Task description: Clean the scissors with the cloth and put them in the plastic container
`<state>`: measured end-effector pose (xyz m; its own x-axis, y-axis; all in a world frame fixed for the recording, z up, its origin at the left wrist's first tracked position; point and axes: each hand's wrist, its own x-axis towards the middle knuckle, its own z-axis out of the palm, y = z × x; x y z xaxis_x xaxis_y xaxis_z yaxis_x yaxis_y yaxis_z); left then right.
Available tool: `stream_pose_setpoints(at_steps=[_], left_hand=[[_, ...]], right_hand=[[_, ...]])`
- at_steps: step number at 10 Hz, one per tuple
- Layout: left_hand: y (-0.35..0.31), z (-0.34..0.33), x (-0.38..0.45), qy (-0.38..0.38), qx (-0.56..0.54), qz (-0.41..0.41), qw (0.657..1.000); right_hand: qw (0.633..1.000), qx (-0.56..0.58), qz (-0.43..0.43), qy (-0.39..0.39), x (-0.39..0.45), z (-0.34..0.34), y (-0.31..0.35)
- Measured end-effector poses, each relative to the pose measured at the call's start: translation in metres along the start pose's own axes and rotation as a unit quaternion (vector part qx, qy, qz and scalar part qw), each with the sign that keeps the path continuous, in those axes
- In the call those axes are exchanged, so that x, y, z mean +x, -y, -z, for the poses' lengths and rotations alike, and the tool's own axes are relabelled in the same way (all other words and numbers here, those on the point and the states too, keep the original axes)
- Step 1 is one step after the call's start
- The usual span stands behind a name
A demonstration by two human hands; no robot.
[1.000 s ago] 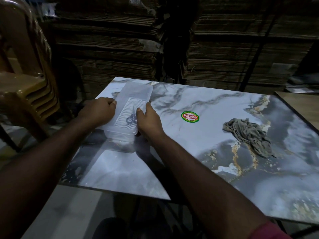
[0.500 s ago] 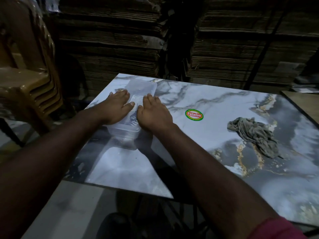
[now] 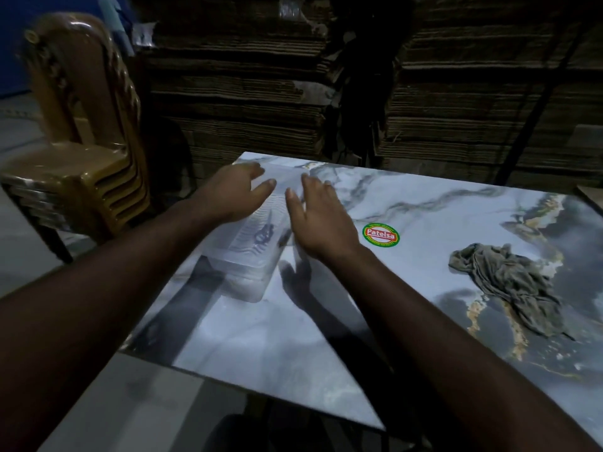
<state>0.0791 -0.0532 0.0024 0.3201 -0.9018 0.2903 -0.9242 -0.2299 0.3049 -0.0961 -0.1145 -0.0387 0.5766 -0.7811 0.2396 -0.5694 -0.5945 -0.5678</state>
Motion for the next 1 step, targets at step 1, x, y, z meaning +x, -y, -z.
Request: stream_pose_setpoints(at_steps=[1], left_hand=[[-0.0255, -0.0149, 0.0287, 0.004, -0.017, -0.027, 0.999]], right_hand=[[0.997, -0.038, -0.024, -0.059, 0.0126, 0.0294, -0.0423]])
